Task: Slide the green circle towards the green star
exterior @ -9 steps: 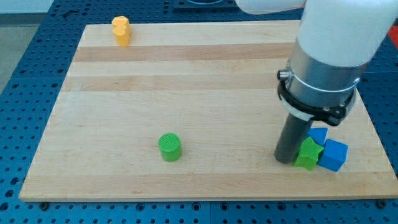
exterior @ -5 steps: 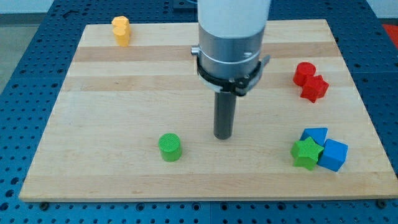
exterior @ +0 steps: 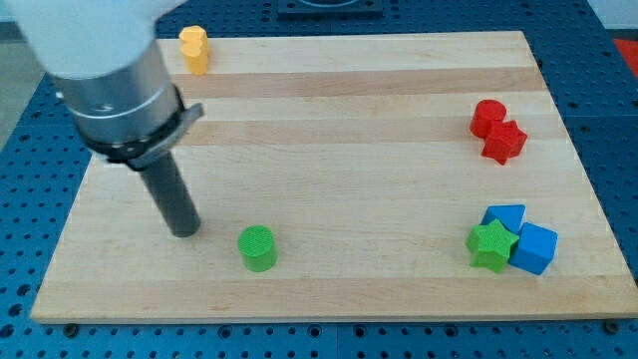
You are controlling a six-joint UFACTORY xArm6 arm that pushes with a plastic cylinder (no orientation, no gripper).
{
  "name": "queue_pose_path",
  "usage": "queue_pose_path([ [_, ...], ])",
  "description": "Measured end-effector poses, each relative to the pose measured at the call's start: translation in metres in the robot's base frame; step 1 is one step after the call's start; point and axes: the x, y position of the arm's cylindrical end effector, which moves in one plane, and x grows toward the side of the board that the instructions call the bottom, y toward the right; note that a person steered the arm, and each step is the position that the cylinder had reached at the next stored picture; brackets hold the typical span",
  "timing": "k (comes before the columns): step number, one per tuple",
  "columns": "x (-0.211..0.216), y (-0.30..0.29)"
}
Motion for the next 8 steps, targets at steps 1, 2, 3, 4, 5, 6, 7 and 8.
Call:
queue_pose_path([
  [1, 0.015, -0.006],
  [2, 0.024, 0.029],
  [3, 0.024, 0.079],
  [4, 0.024, 0.135],
  [5, 0.025, 0.141],
  [6, 0.038, 0.108],
  [7, 0.065, 0.078],
  [8, 0.079, 0.084],
])
